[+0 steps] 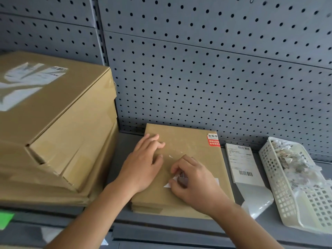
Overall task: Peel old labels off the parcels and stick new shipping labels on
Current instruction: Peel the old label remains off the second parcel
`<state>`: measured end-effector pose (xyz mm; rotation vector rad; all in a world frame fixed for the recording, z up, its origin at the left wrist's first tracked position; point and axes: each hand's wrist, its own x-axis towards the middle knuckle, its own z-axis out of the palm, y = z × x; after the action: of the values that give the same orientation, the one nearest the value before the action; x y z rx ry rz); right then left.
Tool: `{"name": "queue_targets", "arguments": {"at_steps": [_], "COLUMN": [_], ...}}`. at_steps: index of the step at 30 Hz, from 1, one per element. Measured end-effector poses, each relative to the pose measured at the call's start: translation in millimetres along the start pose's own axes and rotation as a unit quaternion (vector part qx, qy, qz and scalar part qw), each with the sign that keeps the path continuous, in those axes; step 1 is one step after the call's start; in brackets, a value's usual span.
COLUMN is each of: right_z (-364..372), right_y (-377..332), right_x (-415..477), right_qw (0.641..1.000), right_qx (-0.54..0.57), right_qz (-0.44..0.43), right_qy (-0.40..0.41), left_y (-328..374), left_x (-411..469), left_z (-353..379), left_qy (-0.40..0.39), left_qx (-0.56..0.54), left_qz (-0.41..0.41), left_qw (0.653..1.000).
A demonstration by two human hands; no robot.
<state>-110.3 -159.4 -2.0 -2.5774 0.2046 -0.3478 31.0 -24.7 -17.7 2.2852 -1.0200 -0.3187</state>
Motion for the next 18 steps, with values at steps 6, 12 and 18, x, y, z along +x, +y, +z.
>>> {"name": "queue_targets", "arguments": {"at_steps": [6, 12, 18], "right_z": [11, 4, 6], "right_y": [-13, -12, -16], "right_x": [2, 3, 4], "right_qw": [0.997, 0.996, 0.994], "right_qx": [-0.046, 0.009, 0.002], "right_qz": [0.053, 0.090, 0.103], "right_qy": [-0.013, -0.020, -0.035], "left_y": [-2, -2, -3], "left_x": [0, 0, 0], "left_z": [2, 1, 2], "left_qy": [0.008, 0.005, 0.008], "left_qx": [-0.003, 0.000, -0.003], "left_qz": [0.009, 0.008, 0.009], "left_qw": [1.000, 1.000, 1.000]}}
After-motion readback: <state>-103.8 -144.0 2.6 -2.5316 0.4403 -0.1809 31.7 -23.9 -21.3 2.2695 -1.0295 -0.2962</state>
